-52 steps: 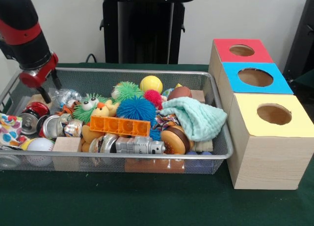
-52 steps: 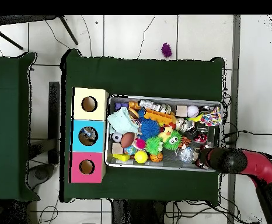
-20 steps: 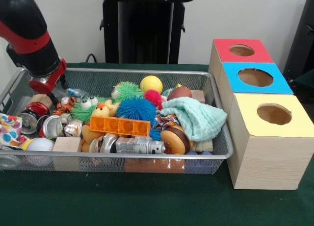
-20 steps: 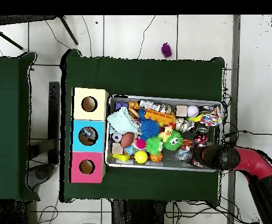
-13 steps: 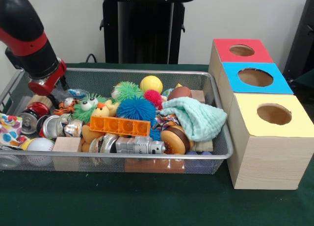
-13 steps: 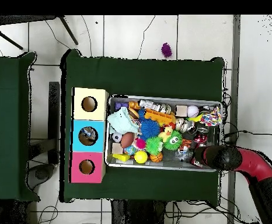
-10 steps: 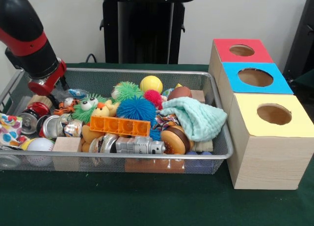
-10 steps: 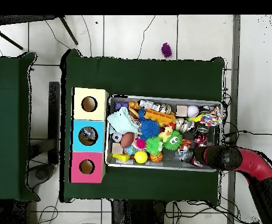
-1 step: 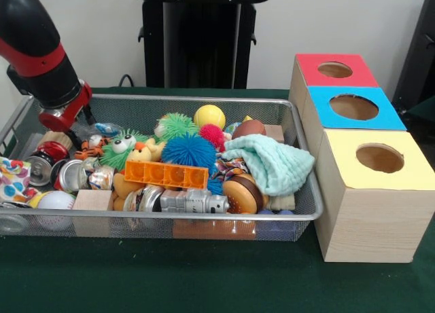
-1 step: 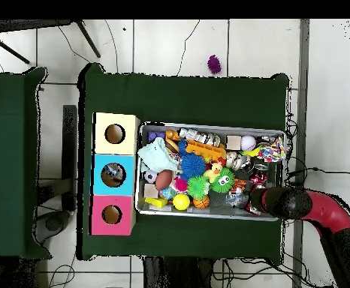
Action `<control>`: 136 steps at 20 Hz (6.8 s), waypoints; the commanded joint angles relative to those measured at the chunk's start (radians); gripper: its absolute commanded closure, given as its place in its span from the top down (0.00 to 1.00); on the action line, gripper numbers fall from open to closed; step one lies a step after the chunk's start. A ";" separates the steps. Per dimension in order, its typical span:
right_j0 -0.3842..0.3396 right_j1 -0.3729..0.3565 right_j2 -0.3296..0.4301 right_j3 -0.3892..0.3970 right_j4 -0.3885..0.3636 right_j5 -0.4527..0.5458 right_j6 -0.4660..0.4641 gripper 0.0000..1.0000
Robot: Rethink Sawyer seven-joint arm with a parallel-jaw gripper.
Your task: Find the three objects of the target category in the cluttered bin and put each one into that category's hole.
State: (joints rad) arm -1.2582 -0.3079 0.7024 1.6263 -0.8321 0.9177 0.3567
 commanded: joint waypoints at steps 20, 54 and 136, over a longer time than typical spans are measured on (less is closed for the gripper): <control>0.056 -0.113 -0.008 0.067 0.144 0.104 -0.070 1.00; 0.020 -0.120 0.070 0.068 0.131 -0.068 -0.055 1.00; 0.175 -0.100 -0.106 -0.012 0.150 0.148 -0.006 0.00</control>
State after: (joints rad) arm -1.1152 -0.3563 0.5794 1.5893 -0.7326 0.9838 0.3567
